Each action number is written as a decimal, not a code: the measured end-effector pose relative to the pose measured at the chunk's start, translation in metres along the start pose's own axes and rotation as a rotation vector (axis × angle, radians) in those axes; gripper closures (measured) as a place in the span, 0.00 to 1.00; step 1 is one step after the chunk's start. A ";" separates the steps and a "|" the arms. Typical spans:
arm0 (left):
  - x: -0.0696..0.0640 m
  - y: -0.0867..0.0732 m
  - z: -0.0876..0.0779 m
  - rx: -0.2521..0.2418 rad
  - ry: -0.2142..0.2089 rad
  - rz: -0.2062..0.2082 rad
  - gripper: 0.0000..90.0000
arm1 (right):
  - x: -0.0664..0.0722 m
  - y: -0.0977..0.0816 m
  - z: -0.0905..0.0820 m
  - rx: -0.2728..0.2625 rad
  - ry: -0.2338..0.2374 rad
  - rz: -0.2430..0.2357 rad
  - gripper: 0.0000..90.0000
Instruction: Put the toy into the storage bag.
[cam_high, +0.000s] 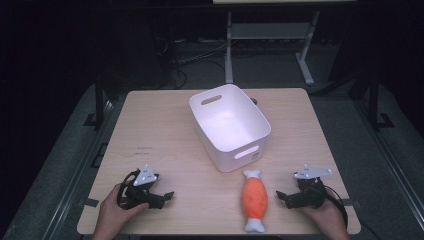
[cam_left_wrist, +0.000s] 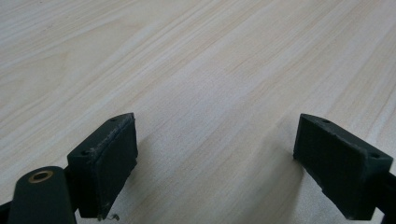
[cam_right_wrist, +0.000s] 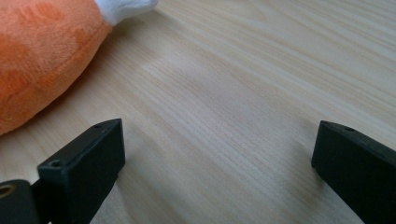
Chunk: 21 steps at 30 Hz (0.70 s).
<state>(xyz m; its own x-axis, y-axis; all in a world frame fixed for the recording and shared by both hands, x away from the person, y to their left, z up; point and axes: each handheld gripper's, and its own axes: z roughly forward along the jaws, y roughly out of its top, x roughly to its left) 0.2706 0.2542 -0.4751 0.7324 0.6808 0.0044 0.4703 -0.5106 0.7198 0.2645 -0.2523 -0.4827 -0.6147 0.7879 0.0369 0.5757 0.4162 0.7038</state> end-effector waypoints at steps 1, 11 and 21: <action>0.000 0.000 0.000 0.000 0.000 0.000 0.14 | 0.000 0.000 0.000 0.000 0.000 0.000 0.02; 0.000 0.000 0.000 0.000 0.000 0.001 0.14 | -0.002 0.003 -0.004 0.008 0.004 -0.014 0.19; 0.000 0.000 0.000 0.000 0.000 0.000 0.14 | 0.000 0.021 -0.006 0.073 0.051 -0.061 0.69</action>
<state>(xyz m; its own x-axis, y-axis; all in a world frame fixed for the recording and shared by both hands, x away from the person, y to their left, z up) 0.2706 0.2543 -0.4751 0.7326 0.6807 0.0045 0.4700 -0.5106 0.7200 0.2729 -0.2464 -0.4634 -0.6754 0.7368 0.0326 0.5729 0.4964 0.6522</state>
